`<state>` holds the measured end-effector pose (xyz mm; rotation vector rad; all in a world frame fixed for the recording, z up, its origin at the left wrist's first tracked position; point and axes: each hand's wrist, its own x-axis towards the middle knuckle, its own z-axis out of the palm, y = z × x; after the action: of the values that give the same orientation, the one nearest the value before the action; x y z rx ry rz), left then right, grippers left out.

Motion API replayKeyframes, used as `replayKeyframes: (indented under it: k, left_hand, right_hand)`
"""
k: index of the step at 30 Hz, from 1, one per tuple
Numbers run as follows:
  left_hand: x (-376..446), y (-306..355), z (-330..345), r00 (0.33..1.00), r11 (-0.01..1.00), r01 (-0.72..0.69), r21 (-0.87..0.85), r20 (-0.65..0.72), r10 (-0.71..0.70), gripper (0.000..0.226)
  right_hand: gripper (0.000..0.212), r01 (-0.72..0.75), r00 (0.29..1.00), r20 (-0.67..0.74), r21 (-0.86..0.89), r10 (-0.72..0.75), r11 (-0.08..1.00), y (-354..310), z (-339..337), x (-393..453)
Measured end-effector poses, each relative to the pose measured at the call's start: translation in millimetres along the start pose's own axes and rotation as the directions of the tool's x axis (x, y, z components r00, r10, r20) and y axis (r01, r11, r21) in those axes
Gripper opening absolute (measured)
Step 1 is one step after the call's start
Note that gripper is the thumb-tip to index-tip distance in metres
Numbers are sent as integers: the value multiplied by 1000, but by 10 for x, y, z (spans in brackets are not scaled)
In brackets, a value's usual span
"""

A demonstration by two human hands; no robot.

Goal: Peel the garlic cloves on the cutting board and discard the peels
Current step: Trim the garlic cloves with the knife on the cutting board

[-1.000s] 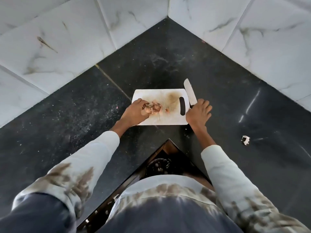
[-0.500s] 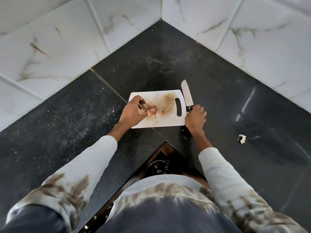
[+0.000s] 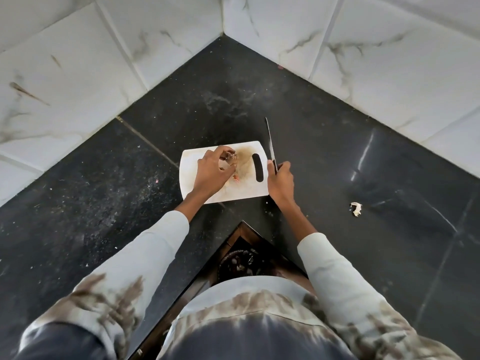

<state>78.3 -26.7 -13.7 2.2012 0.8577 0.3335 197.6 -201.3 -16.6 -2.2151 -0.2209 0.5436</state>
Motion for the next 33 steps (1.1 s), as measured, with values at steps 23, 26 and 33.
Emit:
replayKeyframes:
  k: [23, 26, 33]
  left_hand:
    - [7, -34, 242, 1000, 987, 19, 161, -10, -18, 31]
    - [17, -56, 261, 1000, 992, 26, 127, -21, -23, 26]
    - [-11, -92, 257, 996, 996, 69, 63, -60, -65, 27]
  right_hand:
    - [15, 178, 956, 217, 111, -198, 978, 11, 278, -514]
    - [15, 179, 956, 206, 156, -209, 971, -30, 255, -544]
    - [27, 244, 951, 172, 103, -259, 964, 1, 297, -553]
